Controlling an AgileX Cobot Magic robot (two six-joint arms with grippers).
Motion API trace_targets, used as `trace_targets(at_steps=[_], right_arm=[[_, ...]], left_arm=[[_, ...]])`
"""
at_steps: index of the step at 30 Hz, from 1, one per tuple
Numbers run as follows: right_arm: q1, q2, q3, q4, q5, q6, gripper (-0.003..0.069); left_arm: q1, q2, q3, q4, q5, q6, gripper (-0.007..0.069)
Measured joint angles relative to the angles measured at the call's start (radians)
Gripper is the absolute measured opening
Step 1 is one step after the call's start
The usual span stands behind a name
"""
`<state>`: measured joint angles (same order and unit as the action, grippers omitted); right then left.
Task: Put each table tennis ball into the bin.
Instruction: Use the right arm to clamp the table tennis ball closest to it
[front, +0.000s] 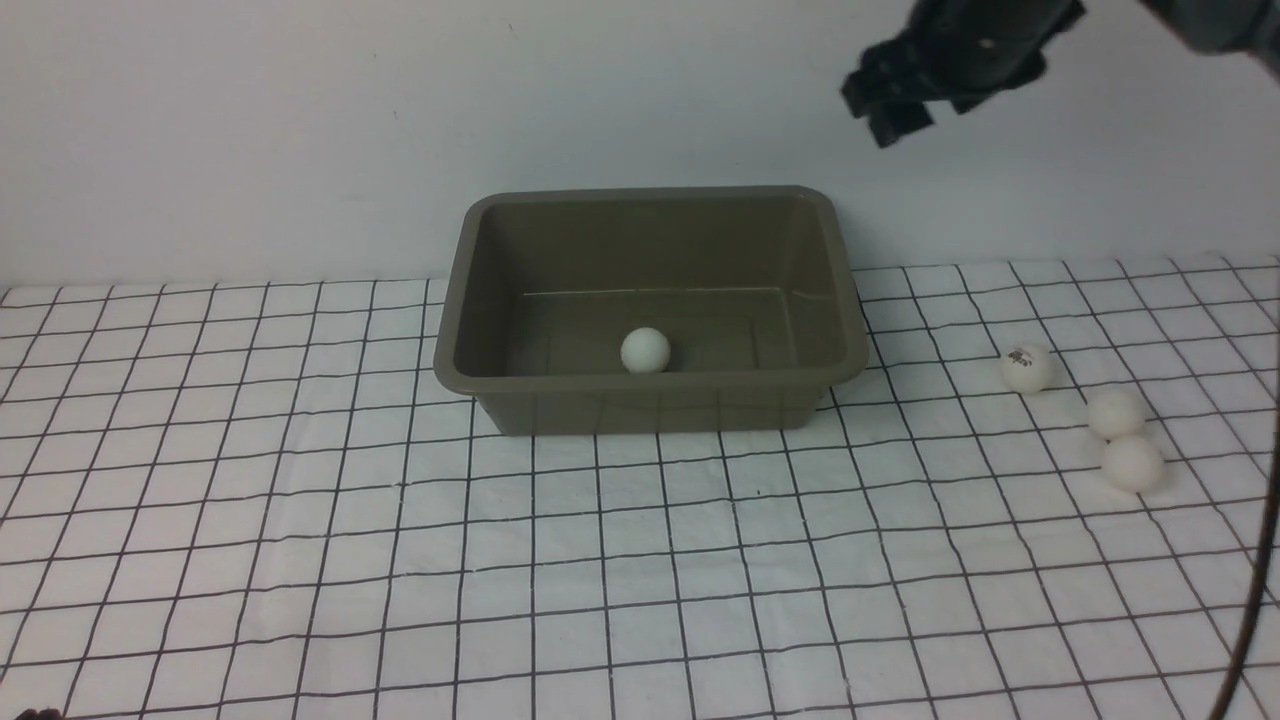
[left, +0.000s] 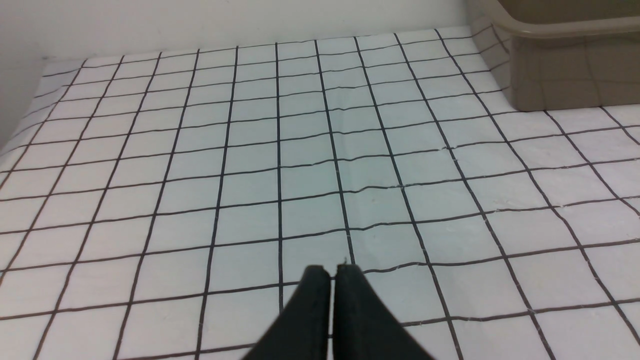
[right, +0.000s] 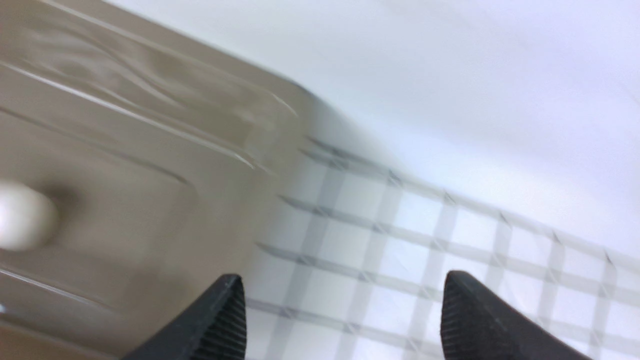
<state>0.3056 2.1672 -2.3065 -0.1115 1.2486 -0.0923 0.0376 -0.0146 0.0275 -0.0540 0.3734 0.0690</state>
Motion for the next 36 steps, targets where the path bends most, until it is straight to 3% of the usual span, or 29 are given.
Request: trace_targets(at_steps=[5, 11, 36], right_arm=[[-0.136, -0.054, 0.211, 0.024, 0.005, -0.001, 0.0475], [-0.217, -0.056, 0.36, 0.08, 0.005, -0.035, 0.0475], [-0.222, 0.153, 0.379, 0.088, -0.084, -0.06, 0.0475]], left_arm=[[0.0, 0.0, 0.0, 0.0, 0.0, 0.0, -0.0005], [0.0, 0.0, 0.0, 0.0, 0.0, 0.0, -0.0005], [0.0, 0.0, 0.0, 0.0, 0.0, 0.0, -0.0005]])
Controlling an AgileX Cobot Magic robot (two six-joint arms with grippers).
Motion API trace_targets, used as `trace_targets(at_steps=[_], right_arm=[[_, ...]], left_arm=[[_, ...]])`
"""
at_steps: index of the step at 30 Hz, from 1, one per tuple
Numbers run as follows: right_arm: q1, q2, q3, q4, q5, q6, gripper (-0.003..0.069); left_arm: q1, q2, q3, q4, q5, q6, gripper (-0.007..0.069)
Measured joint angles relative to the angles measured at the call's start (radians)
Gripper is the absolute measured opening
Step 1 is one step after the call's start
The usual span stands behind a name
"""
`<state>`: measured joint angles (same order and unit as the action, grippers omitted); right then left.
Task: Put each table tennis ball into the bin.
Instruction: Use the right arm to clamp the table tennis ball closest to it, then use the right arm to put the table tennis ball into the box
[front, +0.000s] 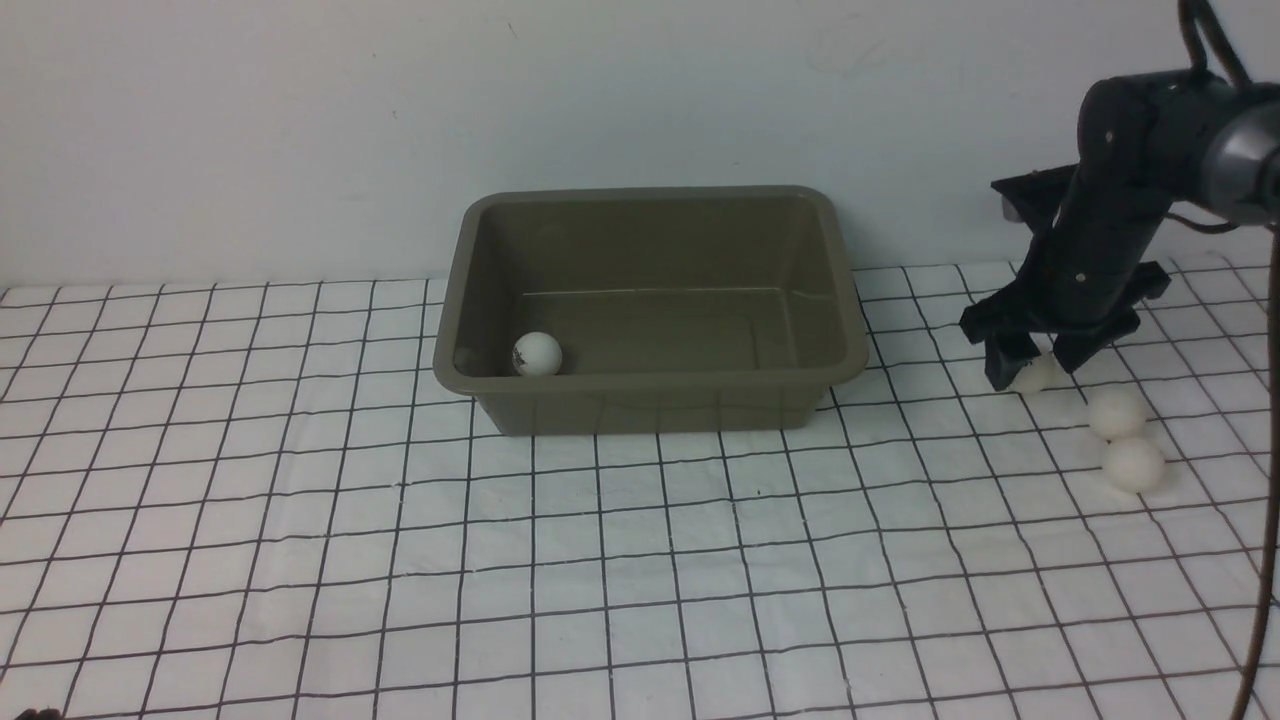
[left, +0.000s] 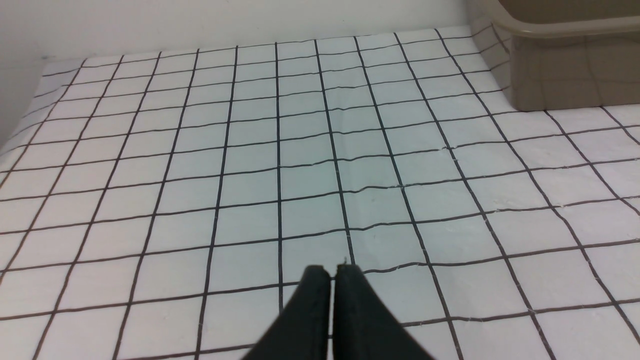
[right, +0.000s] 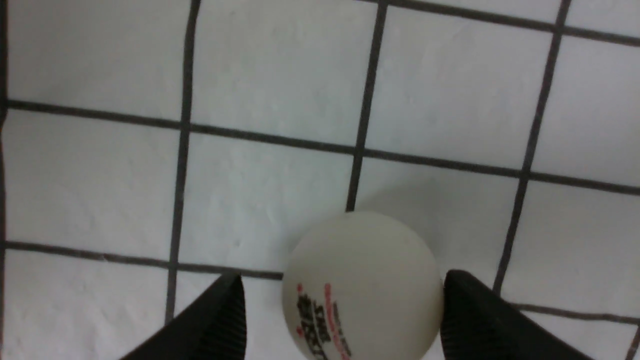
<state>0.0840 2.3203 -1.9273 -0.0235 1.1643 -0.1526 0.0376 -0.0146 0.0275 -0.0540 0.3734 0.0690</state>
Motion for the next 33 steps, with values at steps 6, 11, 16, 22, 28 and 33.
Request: trace_targets(at_steps=[6, 11, 16, 22, 28, 33], right_arm=[[0.0, 0.024, -0.001, -0.003, -0.024, 0.0, 0.0413], [0.0, 0.024, -0.01, -0.016, -0.009, 0.0, 0.0358], [0.0, 0.027, -0.138, 0.015, 0.068, -0.001, 0.0358], [0.015, 0.016, -0.342, 0.195, 0.071, -0.036, 0.0358], [0.113, -0.021, -0.419, 0.301, 0.073, -0.106, 0.0358], [0.259, -0.025, -0.43, 0.246, 0.08, -0.117, 0.0358]], left_arm=[[0.0, 0.0, 0.0, 0.0, 0.0, 0.0, -0.0005], [0.0, 0.0, 0.0, 0.0, 0.0, 0.0, -0.0005], [0.0, 0.0, 0.0, 0.0, 0.0, 0.0, -0.0005], [0.0, 0.0, 0.0, 0.0, 0.0, 0.0, -0.0005], [0.0, 0.0, 0.0, 0.0, 0.0, 0.0, -0.0005], [0.0, 0.0, 0.0, 0.0, 0.0, 0.0, -0.0005]])
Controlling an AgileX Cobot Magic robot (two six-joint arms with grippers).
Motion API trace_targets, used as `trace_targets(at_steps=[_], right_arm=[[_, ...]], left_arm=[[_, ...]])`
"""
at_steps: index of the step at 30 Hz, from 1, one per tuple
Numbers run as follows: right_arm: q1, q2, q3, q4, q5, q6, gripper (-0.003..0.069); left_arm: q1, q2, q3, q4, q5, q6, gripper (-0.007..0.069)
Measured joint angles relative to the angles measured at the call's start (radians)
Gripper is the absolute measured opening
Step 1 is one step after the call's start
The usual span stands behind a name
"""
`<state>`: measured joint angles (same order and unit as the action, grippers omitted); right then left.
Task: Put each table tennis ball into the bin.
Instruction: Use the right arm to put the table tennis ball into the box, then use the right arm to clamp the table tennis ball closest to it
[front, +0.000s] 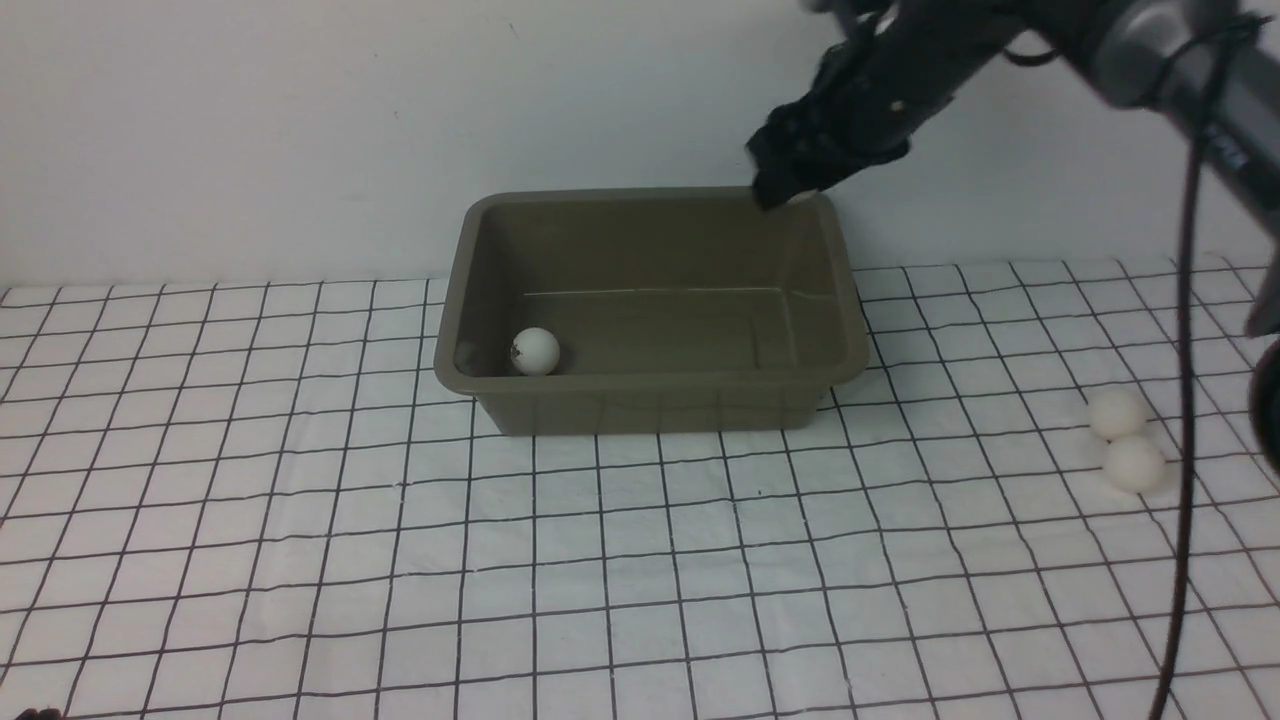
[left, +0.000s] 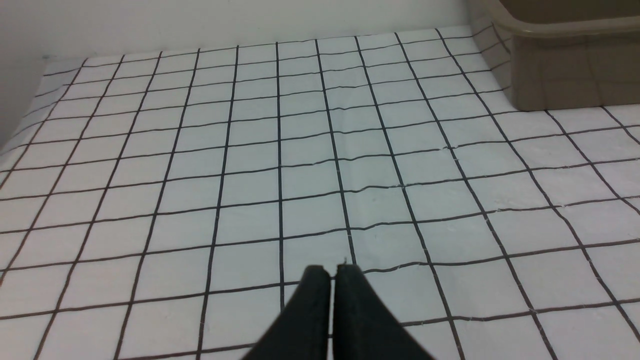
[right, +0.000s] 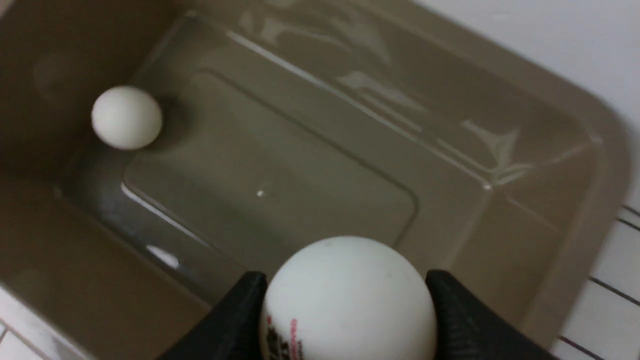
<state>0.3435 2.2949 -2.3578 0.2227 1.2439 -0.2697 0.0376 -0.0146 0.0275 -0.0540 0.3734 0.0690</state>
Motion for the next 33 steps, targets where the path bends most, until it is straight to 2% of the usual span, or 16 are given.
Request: trace_targets(at_steps=[4, 9, 14, 17, 20, 27, 33], right_arm=[[0.082, 0.037, 0.0, -0.091, 0.008, 0.004, 0.0358], [0.111, 0.083, 0.001, -0.124, 0.01, 0.008, 0.0358], [0.11, 0.096, 0.005, -0.124, 0.01, 0.008, 0.0377], [0.11, 0.096, 0.009, -0.123, 0.01, 0.014, 0.0449], [0.11, 0.096, 0.01, -0.126, 0.01, 0.015, 0.0472], [0.099, 0.023, 0.012, -0.216, 0.013, 0.072, 0.0482], [0.006, -0.198, 0.118, -0.275, 0.008, 0.135, 0.0482]], left_arm=[[0.0, 0.0, 0.0, 0.0, 0.0, 0.0, -0.0005], [0.0, 0.0, 0.0, 0.0, 0.0, 0.0, -0.0005], [0.0, 0.0, 0.0, 0.0, 0.0, 0.0, -0.0005], [0.0, 0.0, 0.0, 0.0, 0.0, 0.0, -0.0005], [0.0, 0.0, 0.0, 0.0, 0.0, 0.0, -0.0005], [0.0, 0.0, 0.0, 0.0, 0.0, 0.0, -0.0005], [0.0, 0.0, 0.0, 0.0, 0.0, 0.0, -0.0005]])
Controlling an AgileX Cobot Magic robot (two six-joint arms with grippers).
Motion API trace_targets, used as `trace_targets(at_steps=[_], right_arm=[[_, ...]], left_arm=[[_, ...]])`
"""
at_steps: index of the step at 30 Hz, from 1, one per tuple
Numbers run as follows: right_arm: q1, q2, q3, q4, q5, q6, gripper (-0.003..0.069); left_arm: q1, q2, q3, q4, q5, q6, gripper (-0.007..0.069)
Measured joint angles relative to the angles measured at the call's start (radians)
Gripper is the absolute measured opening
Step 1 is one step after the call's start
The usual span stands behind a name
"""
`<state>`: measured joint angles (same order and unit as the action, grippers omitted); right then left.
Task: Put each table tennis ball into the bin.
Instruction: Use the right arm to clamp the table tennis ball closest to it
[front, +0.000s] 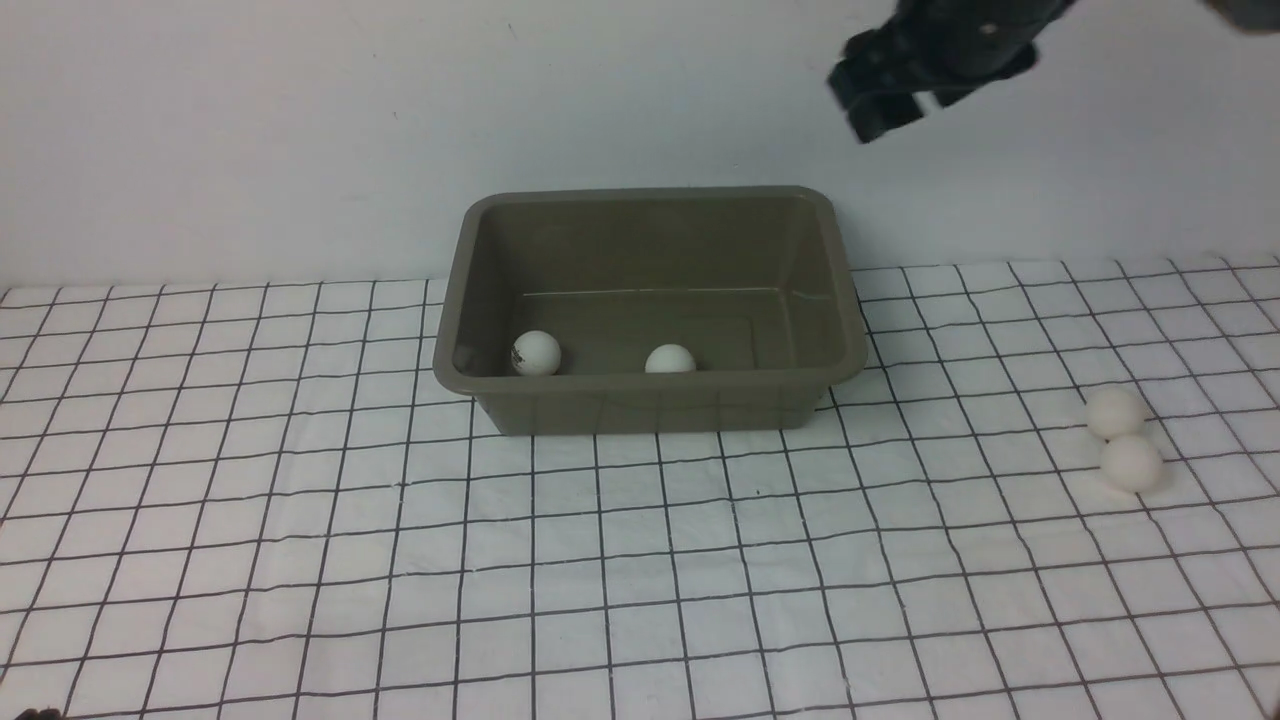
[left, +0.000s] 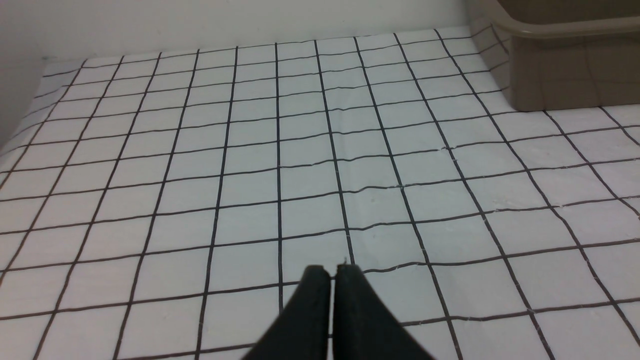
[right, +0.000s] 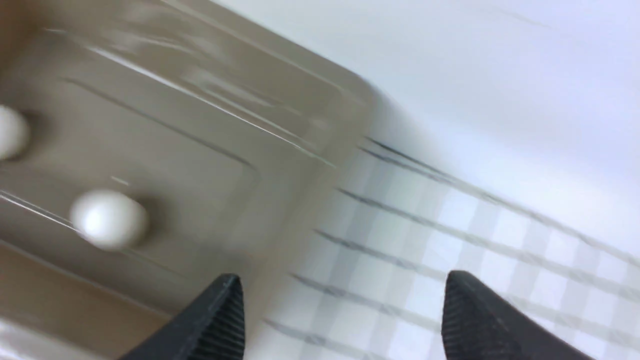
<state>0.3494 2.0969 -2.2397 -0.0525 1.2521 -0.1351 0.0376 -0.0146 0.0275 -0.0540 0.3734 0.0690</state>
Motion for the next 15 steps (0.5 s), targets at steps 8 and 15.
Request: trace_targets(at_steps=[8, 15], right_arm=[[-0.195, -0.235, 0.39, 0.001, 0.002, 0.008, 0.0482], [-0.282, -0.264, 0.612, 0.025, -0.032, 0.011, 0.0482]], left_arm=[[0.0, 0.0, 0.0, 0.0, 0.0, 0.0, -0.0005], [0.0, 0.0, 0.0, 0.0, 0.0, 0.0, -0.0005]])
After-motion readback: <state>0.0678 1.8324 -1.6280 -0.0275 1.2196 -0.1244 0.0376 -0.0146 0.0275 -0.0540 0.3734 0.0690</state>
